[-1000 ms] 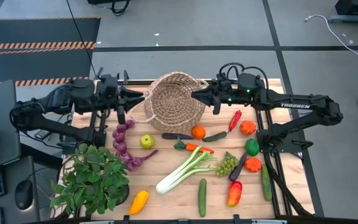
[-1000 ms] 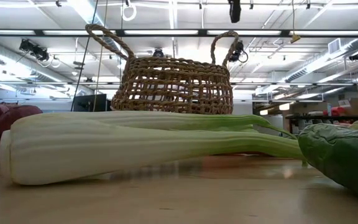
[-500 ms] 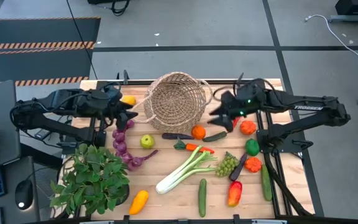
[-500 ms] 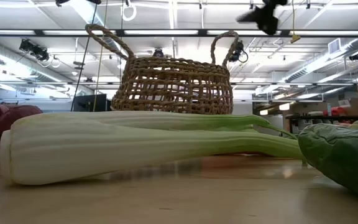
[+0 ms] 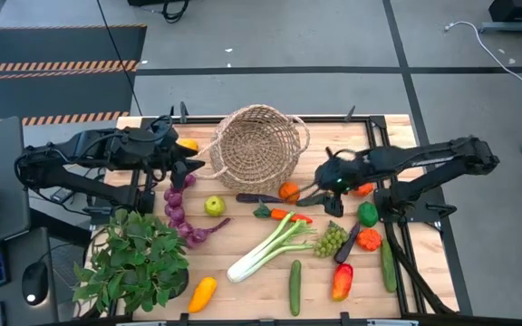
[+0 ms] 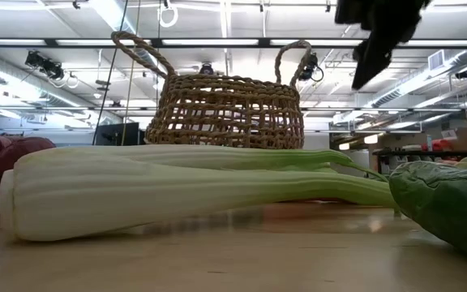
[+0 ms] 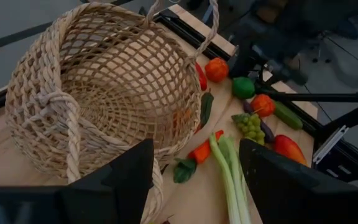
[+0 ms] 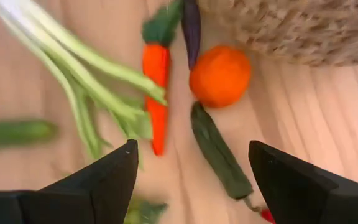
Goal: Build produce basket
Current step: Put the green chili pepper into the brown basket
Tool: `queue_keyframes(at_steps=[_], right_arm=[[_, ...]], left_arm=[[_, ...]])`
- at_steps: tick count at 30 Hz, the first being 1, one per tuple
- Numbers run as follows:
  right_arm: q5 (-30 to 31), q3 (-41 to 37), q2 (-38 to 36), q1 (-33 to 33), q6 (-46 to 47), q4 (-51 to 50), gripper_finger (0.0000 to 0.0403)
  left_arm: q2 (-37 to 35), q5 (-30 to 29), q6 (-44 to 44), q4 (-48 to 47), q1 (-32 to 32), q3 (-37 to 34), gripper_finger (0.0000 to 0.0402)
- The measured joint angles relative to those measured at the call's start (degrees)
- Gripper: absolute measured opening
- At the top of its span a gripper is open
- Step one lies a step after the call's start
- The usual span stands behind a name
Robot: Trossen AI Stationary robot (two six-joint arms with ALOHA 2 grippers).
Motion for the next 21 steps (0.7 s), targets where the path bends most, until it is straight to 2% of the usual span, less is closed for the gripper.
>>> queue_keyframes(at_steps=[9, 21], right_arm=[[-1.86, -4.75, 9.62, -1.00, -2.23, -0.15, 0.0309], [-4.99, -15.87, 10.98, -8.68, -10.68, 10.56, 0.0308]], left_arm=[[-0.02, 0.09, -1.84, 0.79, -0.36, 0.00, 0.0232], [-0.02, 0.13, -2.93, 0.78, -0.85, 0.00, 0.0231]])
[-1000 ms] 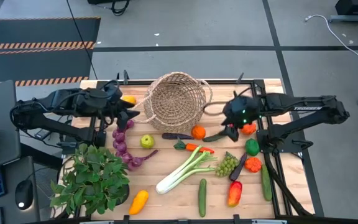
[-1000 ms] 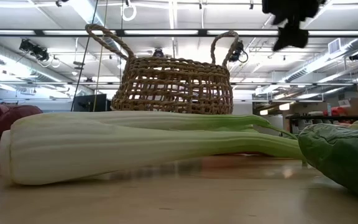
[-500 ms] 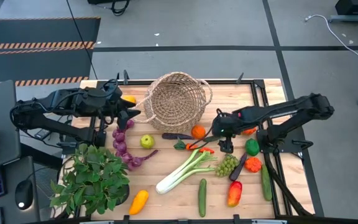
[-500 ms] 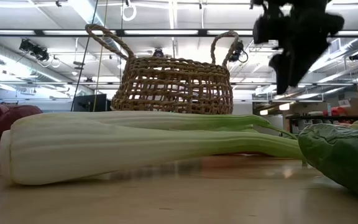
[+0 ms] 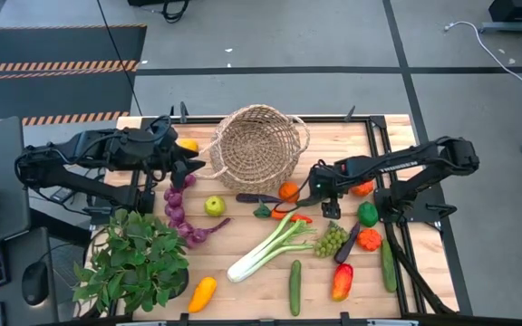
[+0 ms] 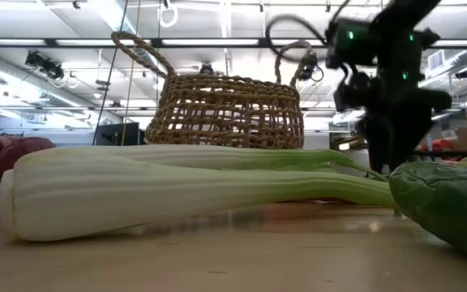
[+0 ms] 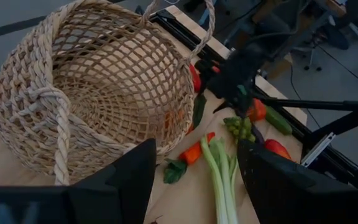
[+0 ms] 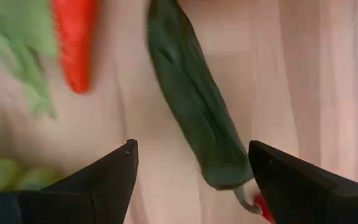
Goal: Build produce basket
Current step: Put the green chili pepper into the brown basket
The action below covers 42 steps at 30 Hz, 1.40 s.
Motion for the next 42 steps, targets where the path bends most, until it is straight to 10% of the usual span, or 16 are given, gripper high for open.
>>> queue_keyframes(at_steps=[8, 23, 33, 42], right_arm=[[-0.16, -3.98, -0.17, -1.66, -1.98, 7.25, 0.0273], [-4.40, -4.98, -2.75, -1.81, -0.58, 4.17, 0.0071], [-9.50, 14.38, -13.04, -0.89, 7.77, -1.33, 0.0070], [1.21, 32.36, -5.01, -1.22, 16.65, 1.08, 0.0070]], left_arm=[[0.02, -3.25, 1.00, -2.03, 1.38, 0.00, 0.0231], [0.02, -3.30, -0.98, -1.69, 5.81, 0.00, 0.0231], [0.02, -3.28, -1.00, -1.46, 5.90, 0.00, 0.0231], [0.87, -3.27, 1.58, 9.36, 5.90, 0.04, 0.0231]])
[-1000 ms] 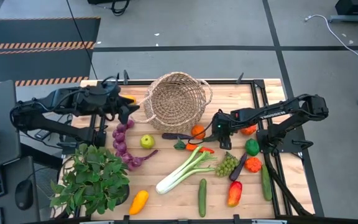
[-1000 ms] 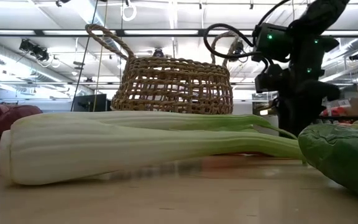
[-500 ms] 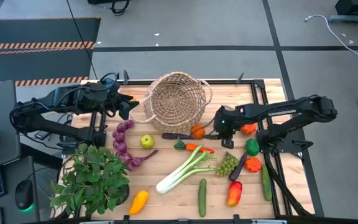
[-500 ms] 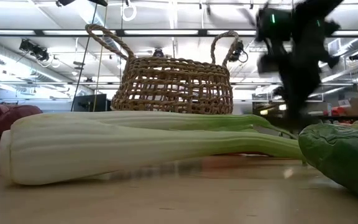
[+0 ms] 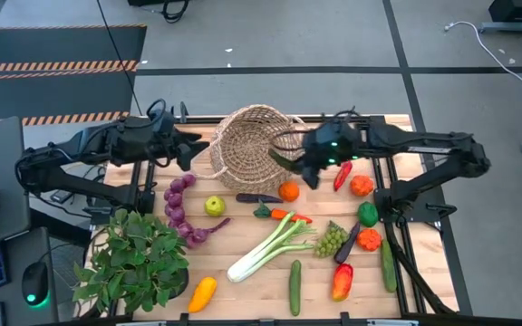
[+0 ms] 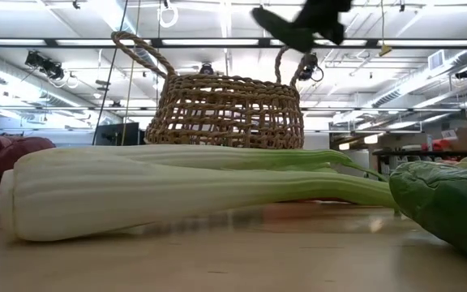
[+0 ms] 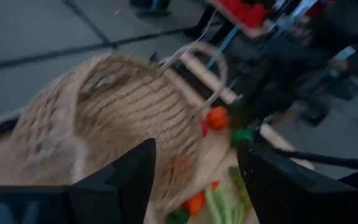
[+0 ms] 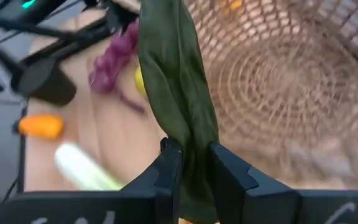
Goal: Build produce basket
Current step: Put the green chili pepper into the brown basket, then put the orange into the brown basket
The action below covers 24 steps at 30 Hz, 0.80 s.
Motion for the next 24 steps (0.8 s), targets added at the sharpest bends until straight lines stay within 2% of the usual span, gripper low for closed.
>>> queue_keyframes(at_steps=[4, 6, 9, 13, 19, 24], right_arm=[[1.59, 5.57, 6.99, -0.86, 3.45, 5.86, 0.0075], [2.74, 8.02, 10.40, -1.70, 4.44, 6.23, 0.0086], [3.43, 10.96, 14.16, -3.21, 4.48, 6.02, 0.0120], [2.93, 12.18, 16.20, -5.21, 6.13, 5.10, 0.0189], [0.10, 12.20, 13.93, -5.66, 10.01, 3.63, 0.0283], [-0.04, 12.27, 8.73, -2.58, 13.78, -2.27, 0.0316]], left_arm=[[0.21, -0.03, 2.90, 4.99, -0.04, 0.05, 0.0231], [0.18, -0.01, 4.21, 4.36, -0.05, 0.01, 0.0231], [0.15, -0.01, 6.71, 2.89, -0.04, 0.00, 0.0231], [0.20, 0.21, 8.90, 1.07, -0.07, 0.00, 0.0231], [0.17, 0.23, 9.14, 0.84, -0.10, 0.00, 0.0231], [0.27, 0.25, 9.51, -1.27, -0.11, 0.00, 0.0231]])
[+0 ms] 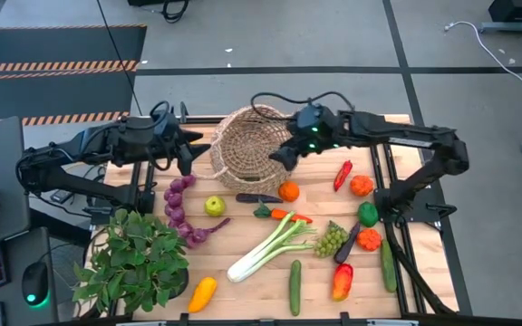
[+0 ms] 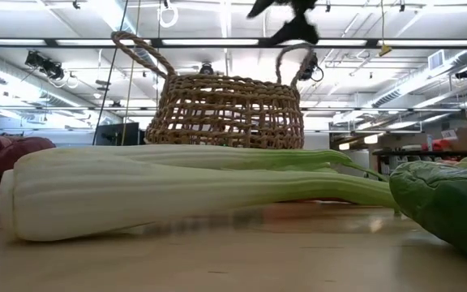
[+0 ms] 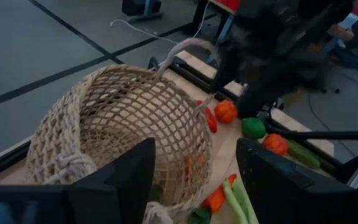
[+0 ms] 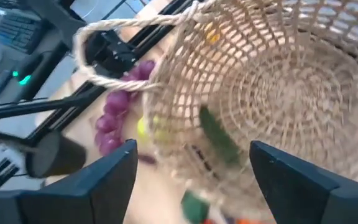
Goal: Build produce basket
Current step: Put the orange into the brown basket
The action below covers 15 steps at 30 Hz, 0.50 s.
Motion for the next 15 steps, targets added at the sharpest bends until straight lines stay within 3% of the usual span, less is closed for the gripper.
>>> queue_keyframes(at_steps=[7, 13, 15], right_arm=[[1.20, 0.02, -6.44, 9.69, 7.28, -15.44, 0.0310], [11.95, -3.12, -7.41, 17.24, 9.43, -21.89, 0.0312], [12.88, -5.57, -6.89, 17.58, 10.56, -21.63, 0.0316]], left_arm=[[0.41, -0.02, -0.03, -0.73, 0.04, 0.00, 0.0231], [1.27, -0.04, -0.66, -0.57, 0.10, -0.04, 0.0231], [1.77, 0.00, -0.83, -0.91, 0.11, -0.13, 0.0231]])
